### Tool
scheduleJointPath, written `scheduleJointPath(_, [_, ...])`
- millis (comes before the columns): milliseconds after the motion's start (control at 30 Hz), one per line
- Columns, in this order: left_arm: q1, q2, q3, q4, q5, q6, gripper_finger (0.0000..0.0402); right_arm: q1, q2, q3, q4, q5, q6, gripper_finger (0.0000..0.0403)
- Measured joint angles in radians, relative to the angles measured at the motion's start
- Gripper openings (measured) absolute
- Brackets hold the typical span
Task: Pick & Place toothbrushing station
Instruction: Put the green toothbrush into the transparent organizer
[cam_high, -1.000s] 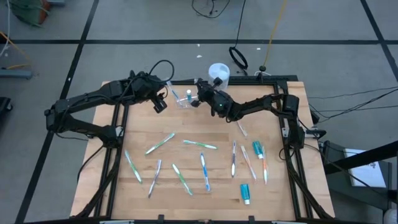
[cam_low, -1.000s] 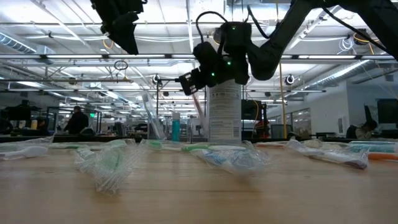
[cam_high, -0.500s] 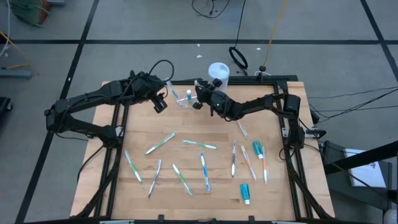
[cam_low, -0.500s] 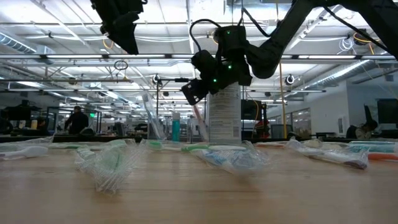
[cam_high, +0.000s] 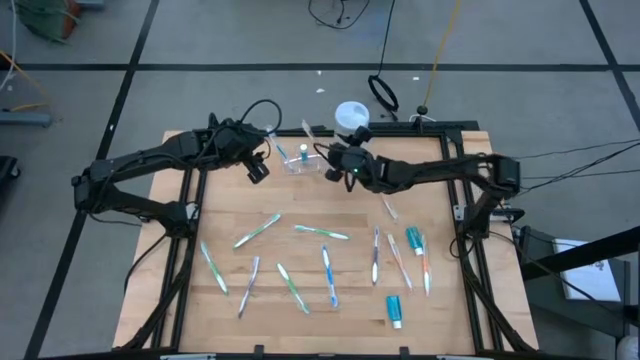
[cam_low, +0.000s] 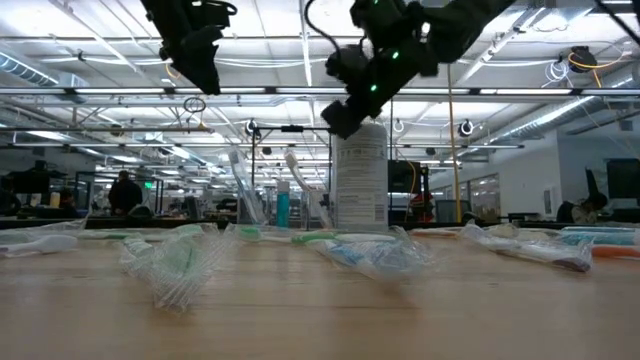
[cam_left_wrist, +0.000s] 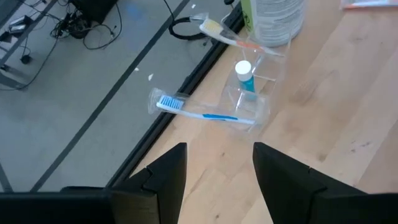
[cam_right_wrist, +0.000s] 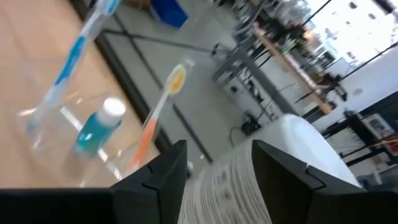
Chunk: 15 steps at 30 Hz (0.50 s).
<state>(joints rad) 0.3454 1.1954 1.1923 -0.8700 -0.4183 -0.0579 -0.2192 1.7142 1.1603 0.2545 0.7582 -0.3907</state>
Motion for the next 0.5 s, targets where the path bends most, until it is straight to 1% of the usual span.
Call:
scheduleJointPath(133, [-0.003, 0.002, 0.000, -0.001, 0.076, -0.038, 0.0191, 0.038, -0.099, 0.000, -0.224, 0.000, 0.097, 0.0167])
scheduleJointPath(200, [-0.009, 0.003, -0.008, 0.003, 0.118, -0.057, 0.0191, 0.057, -0.142, -0.005, -0.284, 0.000, 0.140, 0.0164])
scheduleJointPath(367, [-0.038, 0.003, -0.049, 0.007, 0.182, -0.065, 0.0191, 0.101, -0.252, -0.082, -0.320, 0.000, 0.155, 0.0160])
scheduleJointPath(500, [-0.072, 0.004, -0.092, 0.008, 0.241, -0.131, 0.0191, 0.132, -0.367, -0.185, -0.318, 0.000, 0.168, 0.0159])
